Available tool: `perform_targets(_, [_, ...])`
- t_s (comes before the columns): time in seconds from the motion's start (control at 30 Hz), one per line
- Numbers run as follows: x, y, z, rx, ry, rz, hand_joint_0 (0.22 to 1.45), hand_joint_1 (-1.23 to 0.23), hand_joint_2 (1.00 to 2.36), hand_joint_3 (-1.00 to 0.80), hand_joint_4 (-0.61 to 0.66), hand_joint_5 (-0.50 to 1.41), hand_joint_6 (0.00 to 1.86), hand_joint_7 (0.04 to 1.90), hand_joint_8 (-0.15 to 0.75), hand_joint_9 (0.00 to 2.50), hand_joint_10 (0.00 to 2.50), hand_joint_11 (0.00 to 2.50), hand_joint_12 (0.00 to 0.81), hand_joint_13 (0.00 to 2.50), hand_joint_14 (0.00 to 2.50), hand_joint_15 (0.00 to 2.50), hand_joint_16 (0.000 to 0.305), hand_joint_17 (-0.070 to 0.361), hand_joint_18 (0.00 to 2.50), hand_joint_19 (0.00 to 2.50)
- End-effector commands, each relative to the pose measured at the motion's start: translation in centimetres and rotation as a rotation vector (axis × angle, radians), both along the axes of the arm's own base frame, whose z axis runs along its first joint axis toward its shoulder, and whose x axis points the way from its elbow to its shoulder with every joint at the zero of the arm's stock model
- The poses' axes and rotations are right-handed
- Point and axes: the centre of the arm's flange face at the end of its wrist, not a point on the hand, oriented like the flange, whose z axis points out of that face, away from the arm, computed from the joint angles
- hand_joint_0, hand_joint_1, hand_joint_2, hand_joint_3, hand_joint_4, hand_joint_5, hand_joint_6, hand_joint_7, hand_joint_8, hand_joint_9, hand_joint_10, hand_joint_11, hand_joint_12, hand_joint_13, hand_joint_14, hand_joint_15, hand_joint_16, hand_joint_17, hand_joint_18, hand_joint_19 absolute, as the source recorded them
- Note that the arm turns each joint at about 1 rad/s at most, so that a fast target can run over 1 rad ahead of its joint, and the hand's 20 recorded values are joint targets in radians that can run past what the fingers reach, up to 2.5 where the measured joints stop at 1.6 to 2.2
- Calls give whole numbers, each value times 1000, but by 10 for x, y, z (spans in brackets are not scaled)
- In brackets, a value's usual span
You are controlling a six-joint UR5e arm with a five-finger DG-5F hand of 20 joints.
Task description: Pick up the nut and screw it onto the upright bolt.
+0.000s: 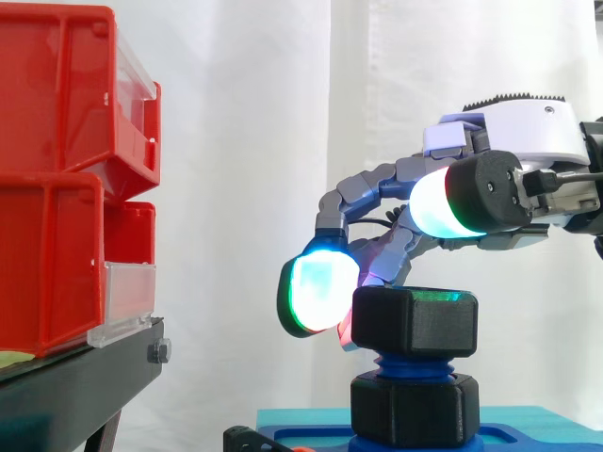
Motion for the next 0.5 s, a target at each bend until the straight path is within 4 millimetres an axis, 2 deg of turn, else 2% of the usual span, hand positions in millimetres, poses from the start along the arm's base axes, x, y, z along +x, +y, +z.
perform_targets(0.0, [1,4,1,-1,-2,3,477,-393,1000,-500,221,-91,503,817,269,862,0,0,320,527,0,0,39,87,237,0])
perform_targets(0.2, [2,17,1,-1,-2,6,471,-390,1000,-500,221,-101,503,774,270,832,0,0,325,504,0,0,41,91,216,0])
perform_targets(0.47, [2,27,-1,-2,11,11,471,-389,1000,-500,223,-93,504,848,274,852,0,0,331,505,0,0,40,91,214,0])
